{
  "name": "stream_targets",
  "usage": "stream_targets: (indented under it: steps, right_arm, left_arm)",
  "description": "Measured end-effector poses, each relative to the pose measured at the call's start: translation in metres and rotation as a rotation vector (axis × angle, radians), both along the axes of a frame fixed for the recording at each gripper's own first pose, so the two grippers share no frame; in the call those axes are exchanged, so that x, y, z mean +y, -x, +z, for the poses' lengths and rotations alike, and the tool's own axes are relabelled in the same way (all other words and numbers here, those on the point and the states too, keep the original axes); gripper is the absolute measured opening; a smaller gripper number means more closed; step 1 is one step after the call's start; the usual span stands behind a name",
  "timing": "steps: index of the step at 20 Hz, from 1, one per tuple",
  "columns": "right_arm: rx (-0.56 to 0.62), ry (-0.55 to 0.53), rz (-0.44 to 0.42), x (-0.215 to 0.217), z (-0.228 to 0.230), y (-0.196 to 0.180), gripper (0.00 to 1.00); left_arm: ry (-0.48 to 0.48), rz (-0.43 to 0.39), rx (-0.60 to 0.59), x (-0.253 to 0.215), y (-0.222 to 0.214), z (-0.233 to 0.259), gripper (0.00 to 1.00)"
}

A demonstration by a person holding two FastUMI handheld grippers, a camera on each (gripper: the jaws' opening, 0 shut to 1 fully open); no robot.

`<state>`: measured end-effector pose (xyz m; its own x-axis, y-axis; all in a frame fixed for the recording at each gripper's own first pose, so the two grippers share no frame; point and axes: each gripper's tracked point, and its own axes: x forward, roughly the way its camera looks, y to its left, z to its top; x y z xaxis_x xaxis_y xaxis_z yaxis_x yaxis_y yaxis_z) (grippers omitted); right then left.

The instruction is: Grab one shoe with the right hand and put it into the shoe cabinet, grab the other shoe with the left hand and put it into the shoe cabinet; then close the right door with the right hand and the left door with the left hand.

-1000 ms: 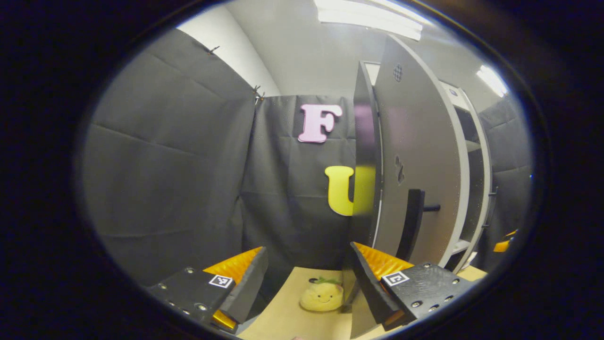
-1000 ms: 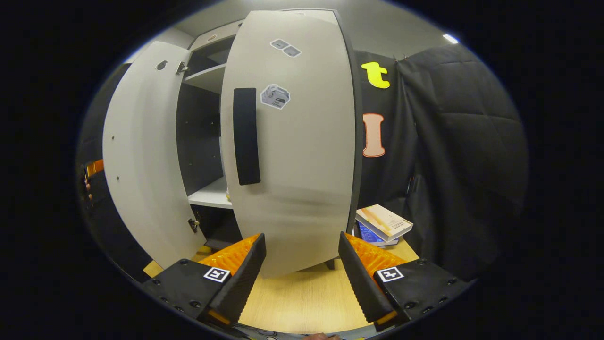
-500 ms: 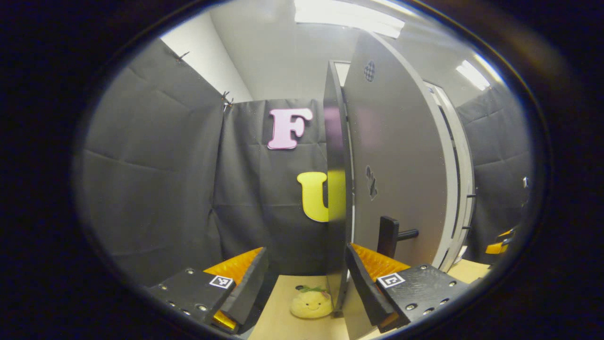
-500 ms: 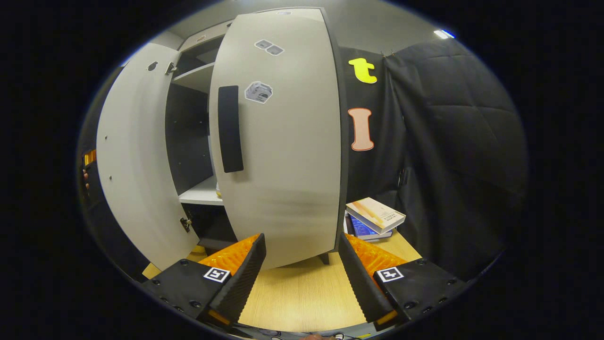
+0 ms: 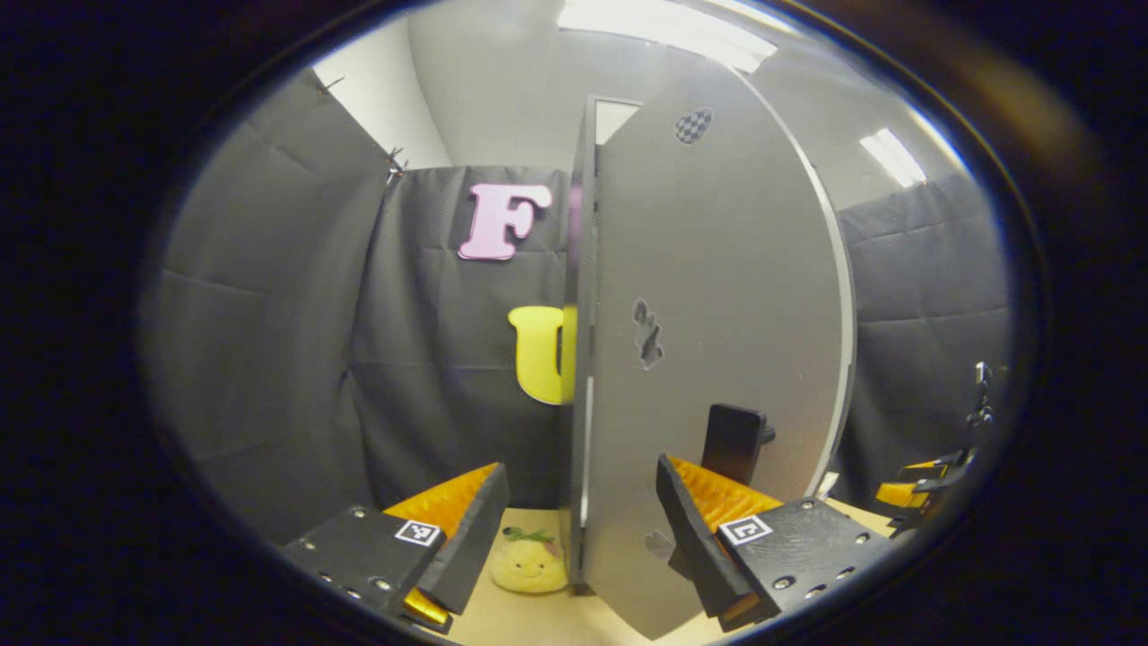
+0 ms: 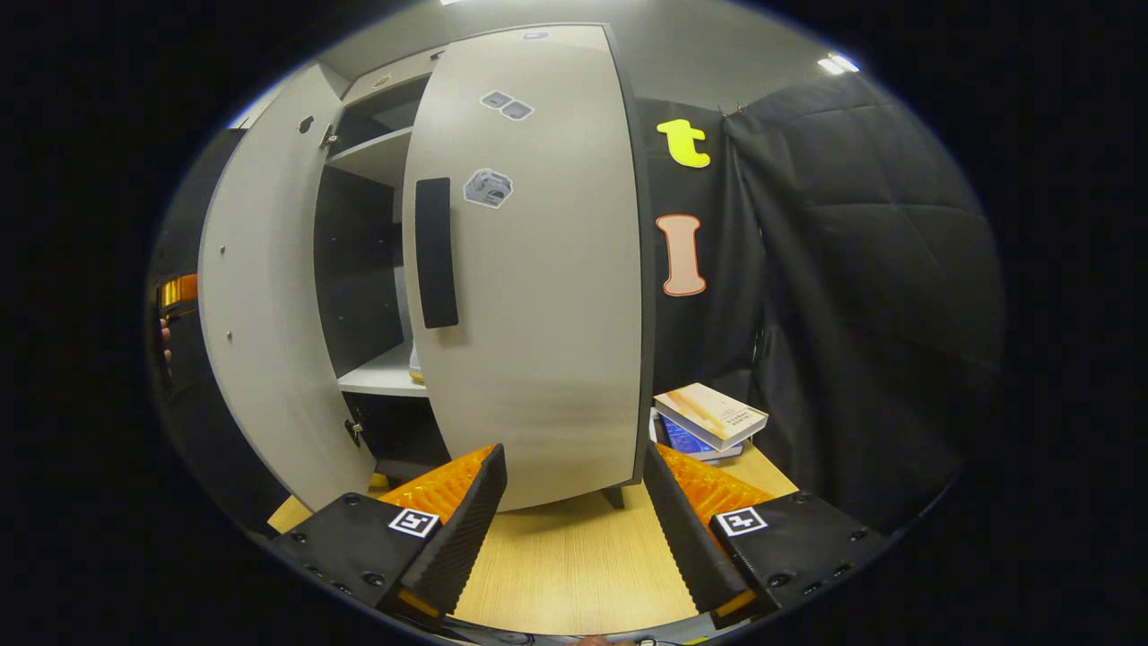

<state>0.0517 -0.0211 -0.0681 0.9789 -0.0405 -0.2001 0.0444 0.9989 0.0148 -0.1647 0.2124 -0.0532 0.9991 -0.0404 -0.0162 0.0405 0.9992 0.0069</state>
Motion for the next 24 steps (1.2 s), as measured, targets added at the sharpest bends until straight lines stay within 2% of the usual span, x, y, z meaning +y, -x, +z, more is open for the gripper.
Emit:
stream_targets:
  steps: [1,2,6,7,8,11,13,14,16,17,18,19,20,23,24]
  right_arm:
    - [0.003,0.0,-0.002,-0.001,-0.003,0.001,0.96]
    - [0.008,-0.002,-0.003,-0.001,-0.005,0.001,0.94]
    - [0.007,-0.001,-0.033,-0.016,-0.004,0.002,0.96]
    - [-0.002,0.0,-0.05,-0.022,-0.001,0.002,0.96]
    - [-0.01,-0.002,-0.068,-0.028,0.002,0.003,0.96]
    - [-0.023,-0.01,-0.121,-0.049,0.009,0.007,0.93]
    - [-0.024,-0.008,-0.145,-0.059,0.013,0.009,0.93]
    - [-0.031,-0.002,-0.153,-0.063,0.017,0.01,0.96]
    - [-0.05,0.018,-0.164,-0.07,0.025,0.011,0.93]
    - [-0.061,0.028,-0.163,-0.07,0.03,0.009,0.96]
    - [-0.072,0.043,-0.155,-0.07,0.036,0.007,0.93]
    - [-0.08,0.068,-0.149,-0.071,0.042,0.004,0.96]
    - [-0.088,0.097,-0.147,-0.075,0.049,0.002,0.94]
    - [-0.141,0.156,-0.125,-0.076,0.081,-0.002,0.97]
    - [-0.155,0.165,-0.119,-0.075,0.088,-0.001,0.97]
  left_arm:
    - [0.003,-0.01,0.017,-0.012,-0.005,-0.007,0.99]
    - [0.015,-0.015,0.028,-0.026,-0.01,-0.016,0.97]
    - [0.129,-0.056,-0.016,-0.081,-0.037,-0.015,0.94]
    - [0.127,-0.059,-0.037,-0.091,-0.04,-0.011,0.99]
    - [0.114,-0.056,-0.056,-0.098,-0.044,-0.006,0.99]
    - [0.073,-0.048,-0.07,-0.113,-0.046,-0.003,0.91]
    - [0.065,-0.05,-0.063,-0.12,-0.043,-0.007,0.89]
    - [0.055,-0.046,-0.062,-0.12,-0.039,-0.01,0.91]
    - [0.029,-0.035,-0.072,-0.12,-0.027,-0.014,0.97]
    - [0.02,-0.034,-0.074,-0.121,-0.021,-0.016,0.94]
    - [0.012,-0.031,-0.074,-0.119,-0.016,-0.02,0.94]
    - [0.008,-0.022,-0.072,-0.117,-0.01,-0.024,0.91]
    - [0.011,-0.015,-0.066,-0.113,-0.007,-0.028,0.89]
    - [0.04,0.005,-0.045,-0.105,0.013,-0.042,0.99]
    - [0.049,0.013,-0.04,-0.102,0.02,-0.047,0.99]
